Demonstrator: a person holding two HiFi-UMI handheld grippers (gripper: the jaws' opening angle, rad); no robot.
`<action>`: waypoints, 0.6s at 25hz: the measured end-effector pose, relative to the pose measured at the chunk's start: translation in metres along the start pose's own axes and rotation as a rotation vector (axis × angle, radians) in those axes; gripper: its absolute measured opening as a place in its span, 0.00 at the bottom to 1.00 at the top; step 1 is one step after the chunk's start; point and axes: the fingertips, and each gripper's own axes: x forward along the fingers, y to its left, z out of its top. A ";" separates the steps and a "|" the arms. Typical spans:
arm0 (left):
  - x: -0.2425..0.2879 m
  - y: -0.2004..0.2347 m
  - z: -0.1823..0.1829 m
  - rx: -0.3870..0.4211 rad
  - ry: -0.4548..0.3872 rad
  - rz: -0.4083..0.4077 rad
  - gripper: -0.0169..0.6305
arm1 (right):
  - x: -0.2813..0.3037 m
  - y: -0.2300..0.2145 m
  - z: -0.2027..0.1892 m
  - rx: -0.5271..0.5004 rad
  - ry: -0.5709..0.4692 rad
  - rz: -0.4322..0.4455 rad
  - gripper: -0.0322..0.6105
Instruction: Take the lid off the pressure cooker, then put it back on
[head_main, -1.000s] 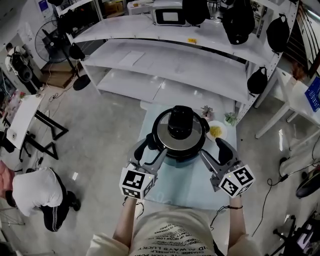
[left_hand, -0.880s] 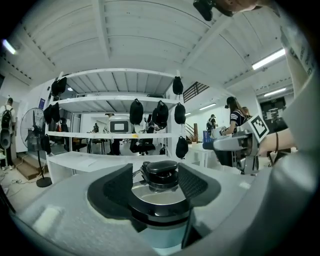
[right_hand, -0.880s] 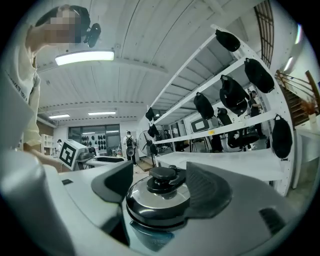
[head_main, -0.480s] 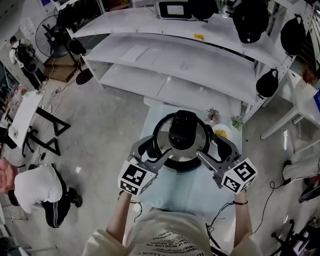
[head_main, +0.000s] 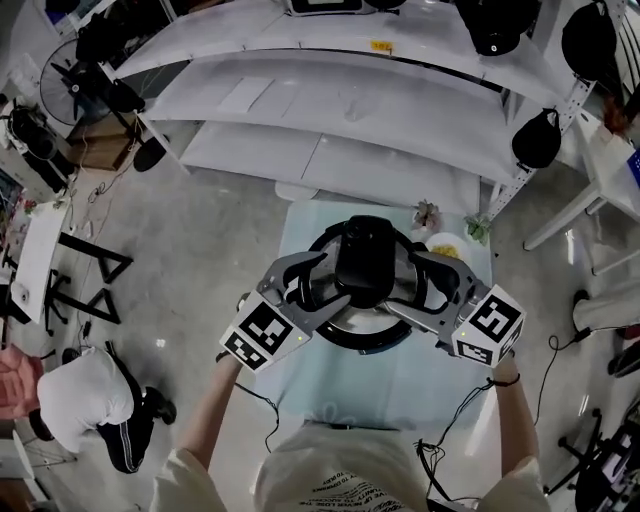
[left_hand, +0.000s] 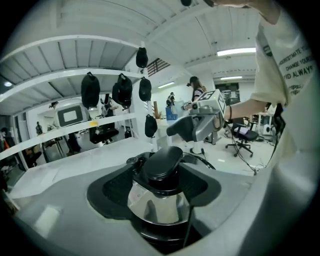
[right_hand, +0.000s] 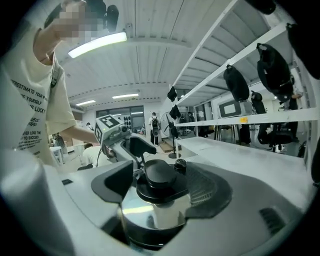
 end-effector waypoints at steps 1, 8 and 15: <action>0.003 0.001 -0.001 0.017 0.011 -0.032 0.44 | 0.004 -0.001 0.000 -0.004 0.014 0.014 0.54; 0.020 -0.003 -0.010 0.107 0.088 -0.241 0.45 | 0.027 -0.004 -0.008 -0.038 0.126 0.132 0.54; 0.028 -0.007 -0.005 0.158 0.088 -0.368 0.46 | 0.042 -0.001 -0.019 -0.068 0.230 0.215 0.55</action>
